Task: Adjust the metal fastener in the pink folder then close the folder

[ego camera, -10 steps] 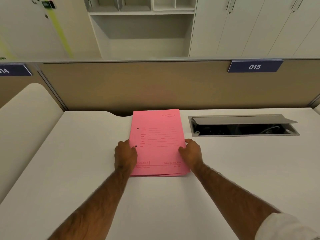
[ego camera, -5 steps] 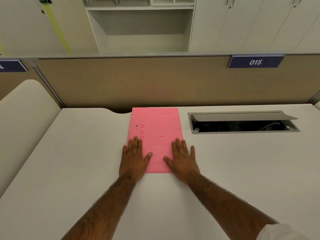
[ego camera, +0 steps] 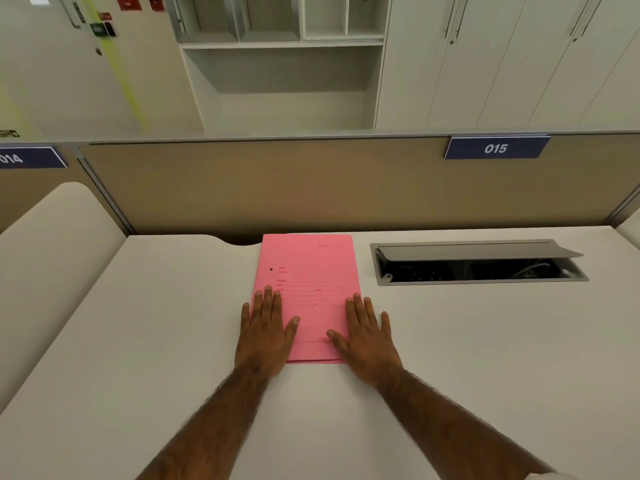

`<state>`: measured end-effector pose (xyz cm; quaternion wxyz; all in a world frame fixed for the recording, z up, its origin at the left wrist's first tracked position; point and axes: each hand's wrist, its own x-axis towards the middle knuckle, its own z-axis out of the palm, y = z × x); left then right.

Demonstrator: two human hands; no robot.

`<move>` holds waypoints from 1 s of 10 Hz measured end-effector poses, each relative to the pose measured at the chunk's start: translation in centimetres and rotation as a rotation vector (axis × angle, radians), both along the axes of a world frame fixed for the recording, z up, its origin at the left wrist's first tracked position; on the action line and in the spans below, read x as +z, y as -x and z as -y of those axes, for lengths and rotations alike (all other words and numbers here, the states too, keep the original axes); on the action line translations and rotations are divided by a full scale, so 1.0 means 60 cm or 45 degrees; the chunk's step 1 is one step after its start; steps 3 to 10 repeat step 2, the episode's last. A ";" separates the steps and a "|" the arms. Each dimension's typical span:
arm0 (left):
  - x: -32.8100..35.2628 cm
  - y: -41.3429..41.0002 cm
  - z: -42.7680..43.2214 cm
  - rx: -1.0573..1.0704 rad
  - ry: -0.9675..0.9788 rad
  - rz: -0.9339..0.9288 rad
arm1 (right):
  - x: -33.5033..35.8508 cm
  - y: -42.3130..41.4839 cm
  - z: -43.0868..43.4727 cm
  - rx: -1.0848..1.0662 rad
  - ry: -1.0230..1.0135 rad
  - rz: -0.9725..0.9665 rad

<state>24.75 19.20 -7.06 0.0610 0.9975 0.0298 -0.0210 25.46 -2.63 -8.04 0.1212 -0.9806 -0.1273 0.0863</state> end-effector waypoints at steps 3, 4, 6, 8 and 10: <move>0.133 -0.005 0.023 -0.041 -0.028 0.288 | 0.111 -0.011 0.084 -0.003 0.044 0.189; 0.133 -0.005 0.023 -0.041 -0.028 0.288 | 0.111 -0.011 0.084 -0.003 0.044 0.189; 0.133 -0.005 0.023 -0.041 -0.028 0.288 | 0.111 -0.011 0.084 -0.003 0.044 0.189; 0.133 -0.005 0.023 -0.041 -0.028 0.288 | 0.111 -0.011 0.084 -0.003 0.044 0.189; 0.133 -0.005 0.023 -0.041 -0.028 0.288 | 0.111 -0.011 0.084 -0.003 0.044 0.189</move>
